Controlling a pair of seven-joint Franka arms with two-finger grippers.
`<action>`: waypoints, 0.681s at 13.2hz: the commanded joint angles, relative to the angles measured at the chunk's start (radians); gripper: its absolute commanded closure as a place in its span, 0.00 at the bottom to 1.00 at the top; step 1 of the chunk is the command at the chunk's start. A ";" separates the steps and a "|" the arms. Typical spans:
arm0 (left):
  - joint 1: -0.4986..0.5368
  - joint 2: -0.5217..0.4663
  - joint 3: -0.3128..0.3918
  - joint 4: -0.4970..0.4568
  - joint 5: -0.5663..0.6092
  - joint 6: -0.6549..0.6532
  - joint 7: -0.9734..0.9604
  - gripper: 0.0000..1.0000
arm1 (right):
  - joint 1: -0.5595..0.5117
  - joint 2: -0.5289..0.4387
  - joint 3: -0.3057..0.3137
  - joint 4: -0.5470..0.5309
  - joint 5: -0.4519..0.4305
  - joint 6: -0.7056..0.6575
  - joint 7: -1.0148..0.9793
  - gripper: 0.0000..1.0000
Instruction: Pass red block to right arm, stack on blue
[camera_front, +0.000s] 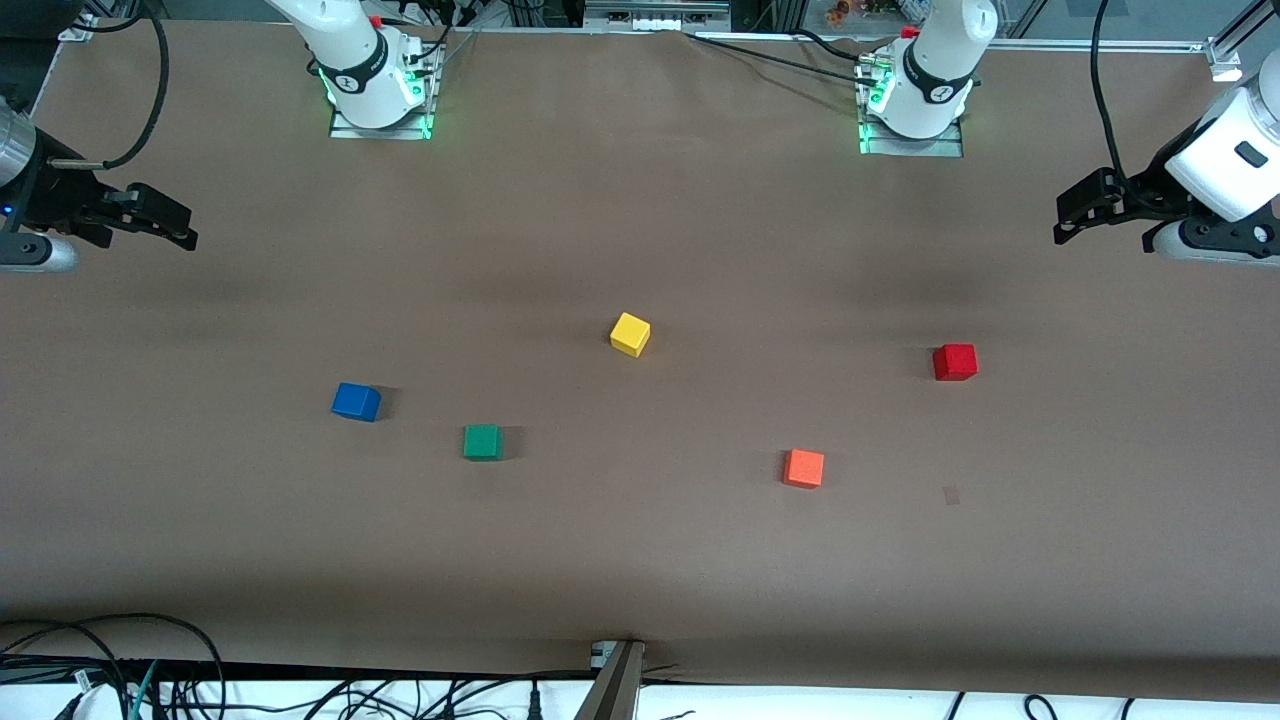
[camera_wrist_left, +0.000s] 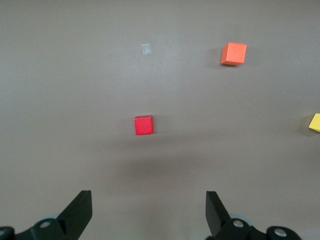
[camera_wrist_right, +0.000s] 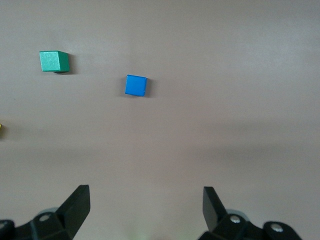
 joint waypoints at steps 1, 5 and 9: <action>-0.003 0.005 -0.002 0.018 0.000 -0.007 0.003 0.00 | 0.000 -0.004 0.003 0.012 -0.001 -0.016 0.013 0.00; -0.003 0.005 -0.002 0.018 0.000 -0.007 0.003 0.00 | 0.000 -0.002 0.003 0.012 -0.001 -0.016 0.011 0.00; -0.001 0.005 -0.002 0.016 0.000 -0.019 0.003 0.00 | 0.000 -0.004 0.003 0.012 -0.001 -0.016 0.011 0.00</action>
